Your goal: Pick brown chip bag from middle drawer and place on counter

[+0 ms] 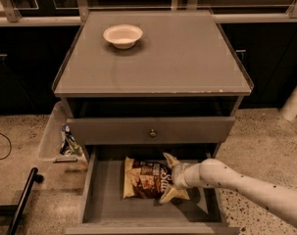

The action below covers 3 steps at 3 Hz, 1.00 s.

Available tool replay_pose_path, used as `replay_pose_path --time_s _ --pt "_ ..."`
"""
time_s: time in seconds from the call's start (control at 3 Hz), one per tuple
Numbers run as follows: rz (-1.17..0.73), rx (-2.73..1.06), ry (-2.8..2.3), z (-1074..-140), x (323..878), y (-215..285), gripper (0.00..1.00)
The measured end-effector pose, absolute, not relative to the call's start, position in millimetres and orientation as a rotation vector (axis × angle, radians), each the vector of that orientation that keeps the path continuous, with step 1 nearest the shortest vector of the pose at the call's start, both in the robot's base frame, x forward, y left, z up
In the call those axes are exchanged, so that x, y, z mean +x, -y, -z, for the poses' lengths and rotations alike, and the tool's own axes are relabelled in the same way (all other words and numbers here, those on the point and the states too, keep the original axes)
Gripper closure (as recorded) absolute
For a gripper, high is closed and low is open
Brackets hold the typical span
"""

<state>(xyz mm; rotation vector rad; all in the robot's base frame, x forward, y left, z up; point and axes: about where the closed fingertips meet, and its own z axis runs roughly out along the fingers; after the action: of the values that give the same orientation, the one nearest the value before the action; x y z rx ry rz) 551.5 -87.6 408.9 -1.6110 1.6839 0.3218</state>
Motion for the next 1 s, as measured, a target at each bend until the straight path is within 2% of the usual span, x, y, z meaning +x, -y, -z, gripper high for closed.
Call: replay_pose_path --time_s 0.33,1.0 --pt "-0.369 -1.599 -1.689 -395.2 557.3 82.7 0.00" --pt "-0.370 -1.598 -1.690 -394.8 557.6 82.8 0.41"
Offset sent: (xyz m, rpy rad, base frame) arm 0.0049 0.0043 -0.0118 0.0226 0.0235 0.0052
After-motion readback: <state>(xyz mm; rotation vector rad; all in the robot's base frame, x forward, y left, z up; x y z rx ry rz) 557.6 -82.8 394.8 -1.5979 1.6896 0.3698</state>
